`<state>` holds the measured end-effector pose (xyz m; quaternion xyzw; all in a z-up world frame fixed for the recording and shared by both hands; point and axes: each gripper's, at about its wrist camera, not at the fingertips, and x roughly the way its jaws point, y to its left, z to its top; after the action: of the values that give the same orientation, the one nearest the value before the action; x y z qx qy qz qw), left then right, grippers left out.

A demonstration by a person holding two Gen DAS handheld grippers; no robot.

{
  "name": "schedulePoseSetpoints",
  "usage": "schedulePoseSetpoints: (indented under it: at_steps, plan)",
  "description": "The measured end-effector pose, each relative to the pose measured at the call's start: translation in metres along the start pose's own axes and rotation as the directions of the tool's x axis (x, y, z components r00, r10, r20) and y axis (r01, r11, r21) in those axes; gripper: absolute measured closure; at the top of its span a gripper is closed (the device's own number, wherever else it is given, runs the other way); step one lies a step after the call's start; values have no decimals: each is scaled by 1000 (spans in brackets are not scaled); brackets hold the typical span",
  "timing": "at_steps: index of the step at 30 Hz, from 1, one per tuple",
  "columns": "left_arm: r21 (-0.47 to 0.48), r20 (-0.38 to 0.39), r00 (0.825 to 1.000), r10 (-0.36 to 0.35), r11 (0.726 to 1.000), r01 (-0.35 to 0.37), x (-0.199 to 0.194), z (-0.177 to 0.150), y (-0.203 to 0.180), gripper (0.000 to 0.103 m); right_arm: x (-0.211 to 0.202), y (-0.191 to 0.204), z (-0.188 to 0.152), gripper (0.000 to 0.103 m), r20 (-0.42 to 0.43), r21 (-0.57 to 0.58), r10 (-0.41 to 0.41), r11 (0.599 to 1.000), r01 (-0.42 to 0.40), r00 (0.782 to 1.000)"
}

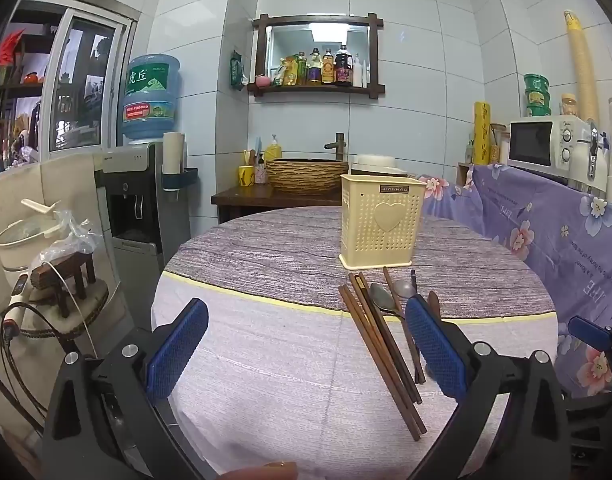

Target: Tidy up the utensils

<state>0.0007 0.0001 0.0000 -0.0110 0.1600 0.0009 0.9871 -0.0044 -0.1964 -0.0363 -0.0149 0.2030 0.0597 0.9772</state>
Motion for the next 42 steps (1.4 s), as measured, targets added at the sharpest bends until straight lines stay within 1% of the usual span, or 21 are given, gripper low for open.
schedulePoseSetpoints:
  at_steps: [7, 11, 17, 20, 31, 42]
  plan:
    - [4, 0, 1000, 0, 1000, 0, 0, 0, 0, 5, -3, 1, 0, 5, 5, 1, -1, 1000, 1, 1000]
    - [4, 1, 1000, 0, 1000, 0, 1, 0, -1, 5, 2, 1, 1, 5, -8, 4, 3, 1000, -3, 1000]
    - [9, 5, 1000, 17, 1000, -17, 3, -7, 3, 5, 6, 2, 4, 5, -5, -2, 0, 1000, 0, 1000]
    - [11, 5, 1000, 15, 1000, -15, 0, -3, 3, 5, 0, -1, -1, 5, -6, 2, 1, 1000, -1, 1000]
    - [13, 15, 1000, -10, 1000, 10, -3, -3, 0, 5, 1, 1, 2, 5, -2, 1, -1, 1000, 1, 1000]
    - [12, 11, 1000, -14, 1000, 14, -3, -1, 0, 5, 1, 1, 1, 5, -3, 0, 0, 1000, 0, 1000]
